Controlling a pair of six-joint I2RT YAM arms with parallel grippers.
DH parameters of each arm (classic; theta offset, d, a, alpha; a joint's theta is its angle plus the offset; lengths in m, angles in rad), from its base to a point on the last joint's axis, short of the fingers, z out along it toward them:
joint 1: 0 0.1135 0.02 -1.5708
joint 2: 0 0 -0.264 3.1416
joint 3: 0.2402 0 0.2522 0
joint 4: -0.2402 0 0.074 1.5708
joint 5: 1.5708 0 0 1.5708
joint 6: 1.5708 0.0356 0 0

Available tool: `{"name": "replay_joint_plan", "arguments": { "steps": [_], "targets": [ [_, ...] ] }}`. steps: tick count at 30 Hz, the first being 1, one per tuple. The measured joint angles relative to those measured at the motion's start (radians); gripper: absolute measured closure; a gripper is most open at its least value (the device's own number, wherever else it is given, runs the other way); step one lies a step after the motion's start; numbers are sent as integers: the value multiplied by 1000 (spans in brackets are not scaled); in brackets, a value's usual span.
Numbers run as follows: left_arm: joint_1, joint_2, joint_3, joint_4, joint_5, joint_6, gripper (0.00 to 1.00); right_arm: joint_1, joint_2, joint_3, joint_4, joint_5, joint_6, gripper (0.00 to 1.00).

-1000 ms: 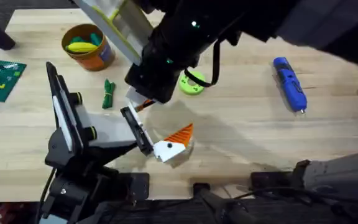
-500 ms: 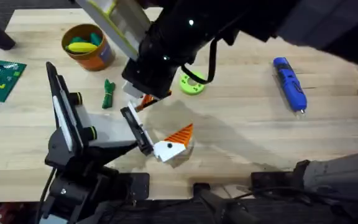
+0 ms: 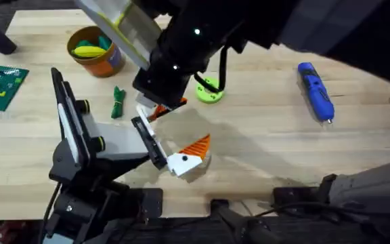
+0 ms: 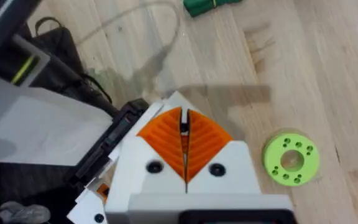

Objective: Pick up the gripper from the table and insert it into the empty holder that is missing its gripper. Then pick up a screw, insert it into the mounting hole, and use the screwdriver to tighten it. Finally, clean up the table by picking up the vegetable and placing it into the bucket.

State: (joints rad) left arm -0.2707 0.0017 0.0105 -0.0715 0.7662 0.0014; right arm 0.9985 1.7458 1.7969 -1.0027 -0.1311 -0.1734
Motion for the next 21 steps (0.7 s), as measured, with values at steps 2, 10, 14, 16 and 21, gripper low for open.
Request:
{"name": "replay_joint_plan", "arguments": {
  "steps": [2, 10, 14, 16, 21],
  "targets": [
    [0, 0, 0, 0, 0, -4, 18, 0, 2, 0, 1, 0, 0, 994],
    [0, 0, 0, 0, 0, -10, 18, 0, 2, 0, 0, 0, 0, 995],
    [0, 0, 0, 0, 0, -10, 18, 0, 2, 0, 0, 0, 0, 995],
    [0, 0, 0, 0, 0, -10, 19, 0, 2, 0, 0, 0, 0, 995],
    [0, 0, 0, 0, 0, -10, 19, 0, 1, 0, 0, 0, 0, 994]
  ]
}}
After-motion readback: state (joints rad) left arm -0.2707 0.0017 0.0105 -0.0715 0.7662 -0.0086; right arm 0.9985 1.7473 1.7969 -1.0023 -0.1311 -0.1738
